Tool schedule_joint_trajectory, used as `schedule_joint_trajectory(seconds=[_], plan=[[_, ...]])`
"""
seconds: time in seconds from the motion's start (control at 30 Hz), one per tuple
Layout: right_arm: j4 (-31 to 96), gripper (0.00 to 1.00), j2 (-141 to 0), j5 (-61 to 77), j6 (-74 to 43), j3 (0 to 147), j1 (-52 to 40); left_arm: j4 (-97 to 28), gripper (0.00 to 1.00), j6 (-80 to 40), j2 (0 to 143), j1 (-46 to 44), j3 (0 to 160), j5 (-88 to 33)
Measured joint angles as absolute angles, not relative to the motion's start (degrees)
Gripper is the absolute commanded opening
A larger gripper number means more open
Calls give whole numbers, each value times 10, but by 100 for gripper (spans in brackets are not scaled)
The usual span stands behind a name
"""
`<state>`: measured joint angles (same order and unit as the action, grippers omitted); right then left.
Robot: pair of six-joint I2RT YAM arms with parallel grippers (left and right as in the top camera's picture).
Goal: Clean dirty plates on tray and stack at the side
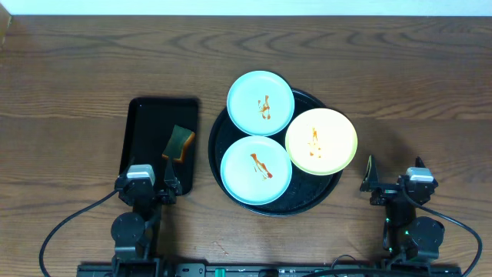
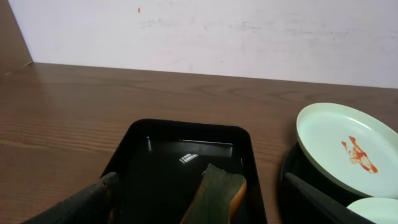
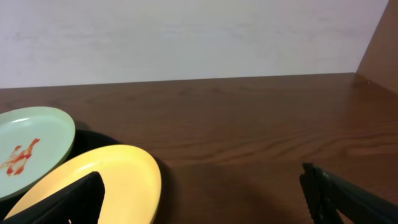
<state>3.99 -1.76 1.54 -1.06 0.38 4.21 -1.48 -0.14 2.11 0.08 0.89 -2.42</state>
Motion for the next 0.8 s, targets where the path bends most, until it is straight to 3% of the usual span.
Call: schedule_joint_trajectory(seconds=[0.8], plan=[[40, 99, -18, 16, -55, 4, 42, -15, 81, -19, 21, 1, 9, -24]])
